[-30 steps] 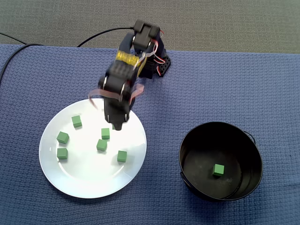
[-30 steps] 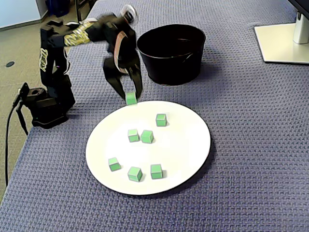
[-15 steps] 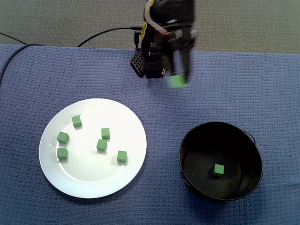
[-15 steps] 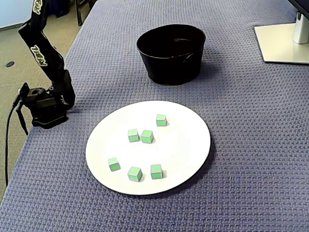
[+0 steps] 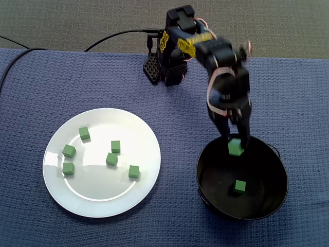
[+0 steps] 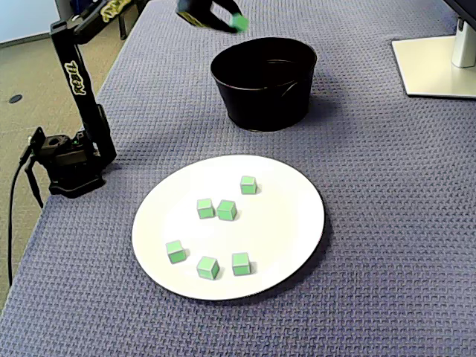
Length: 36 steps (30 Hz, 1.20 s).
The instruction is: Pick up the items on the white plate and put them in the black container.
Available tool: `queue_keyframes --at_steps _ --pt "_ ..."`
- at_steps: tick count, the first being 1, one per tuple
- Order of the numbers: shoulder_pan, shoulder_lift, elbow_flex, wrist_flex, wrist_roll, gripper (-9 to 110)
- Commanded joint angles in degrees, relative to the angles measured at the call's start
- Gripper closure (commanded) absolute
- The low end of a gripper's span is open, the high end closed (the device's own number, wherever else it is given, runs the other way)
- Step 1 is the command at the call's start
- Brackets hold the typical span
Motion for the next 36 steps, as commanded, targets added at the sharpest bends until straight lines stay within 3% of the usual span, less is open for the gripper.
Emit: queue_keyframes --at_steps 1,5,10,12,16,21,28,36 --pt "-0.9 -2.0 7.5 -9.8 0.9 102" --pt "-0.9 -4.0 13.3 -16.7 1.6 102" --pt "-0.2 -3.3 13.9 -16.4 4.0 68" --pt "1.0 -1.5 11.2 -13.3 5.0 62" --pt "5.1 2.8 -0.3 -0.2 5.4 63" --pt "18.9 0.9 -23.6 22.6 9.6 69" --pt "38.6 -11.3 -26.5 21.8 14.3 66" --pt "45.9 -28.6 -25.4 22.5 15.5 60"
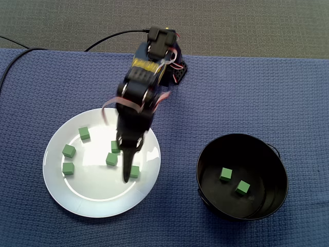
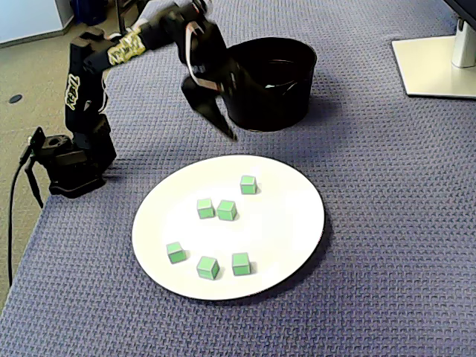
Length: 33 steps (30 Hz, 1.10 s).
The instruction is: Pick up the items on the white plate and put them in the black container.
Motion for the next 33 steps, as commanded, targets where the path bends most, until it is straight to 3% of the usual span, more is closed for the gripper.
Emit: queue_keyframes --at_steps 1,26,33 --pt "3.2 -4.9 -1.8 1.1 0.6 60" --pt "-1.4 -25.7 -11.2 -0.9 0.4 64" --pt "-1.8 -26.7 -11.7 -0.9 0.2 87"
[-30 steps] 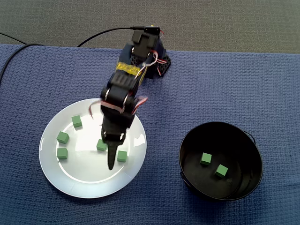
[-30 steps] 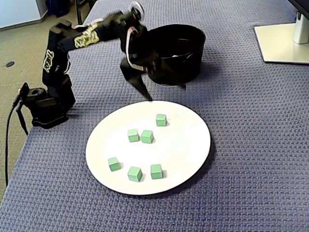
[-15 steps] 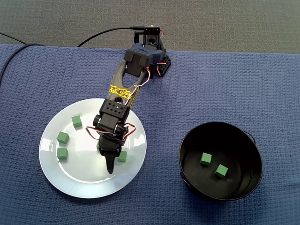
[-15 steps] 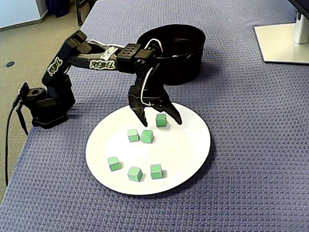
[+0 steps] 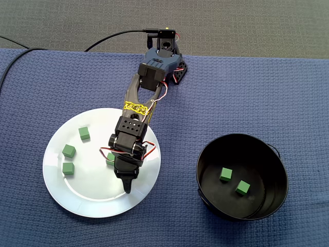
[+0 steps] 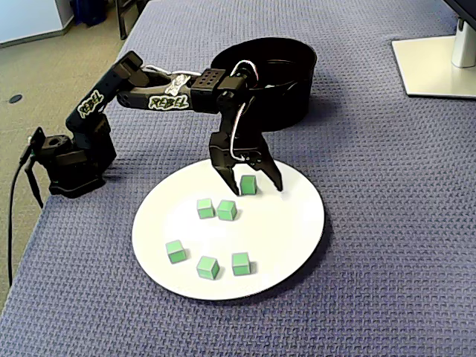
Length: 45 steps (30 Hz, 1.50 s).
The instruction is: Pick up the items on the white plate and put them in the black container.
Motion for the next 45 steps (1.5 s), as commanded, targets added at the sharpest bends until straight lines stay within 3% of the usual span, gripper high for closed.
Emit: queue_keyframes --at_steps 1,9,18,29,33,39,45 --pt "-1.1 0.1 -2.2 -0.7 0.0 90" --pt "-1.2 0.3 -1.8 -0.3 0.5 101" --pt "0.5 4.7 -1.2 0.9 -1.4 102" --pt "9.8 50.4 -3.3 2.3 -1.6 102" --pt "0.5 62.9 -2.7 -4.9 -6.2 102" --pt "-26.9 70.0 3.4 -9.9 -17.8 102" --pt "-41.9 64.7 16.3 -11.3 -14.4 102"
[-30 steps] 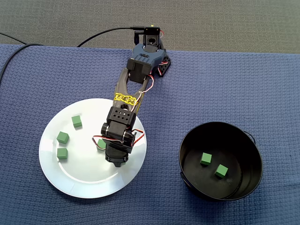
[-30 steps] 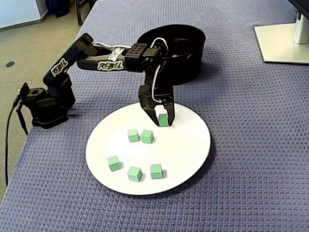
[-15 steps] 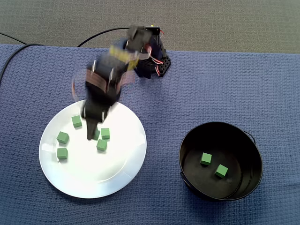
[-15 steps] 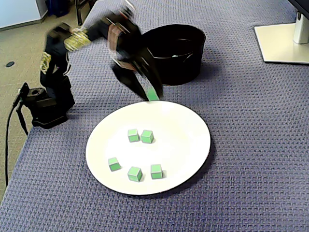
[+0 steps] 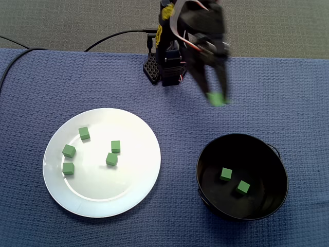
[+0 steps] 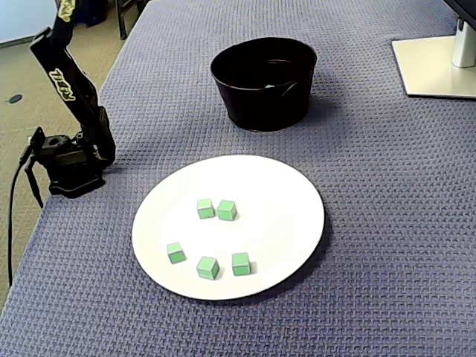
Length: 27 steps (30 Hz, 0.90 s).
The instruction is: Pick up the items on the white plate and put them in the black container.
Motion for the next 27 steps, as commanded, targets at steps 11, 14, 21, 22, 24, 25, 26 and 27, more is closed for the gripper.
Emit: queue_keyframes --at_steps 11,14,21,22,24,25,26,27 --pt "-9.1 -20.1 25.0 -18.5 2.9 102" --pt "-8.1 -21.9 28.2 -22.4 1.9 102" --pt "-7.4 -21.7 30.1 -21.9 1.8 69" --pt "-7.2 -20.6 30.0 -20.7 1.4 66" --pt "-6.3 -17.8 27.9 -17.3 1.2 64" --pt "-5.5 -16.3 25.4 -14.2 1.5 64" --pt "-4.4 -15.1 21.7 -10.1 2.4 64" --pt "-3.3 -14.1 17.7 -5.8 3.8 62"
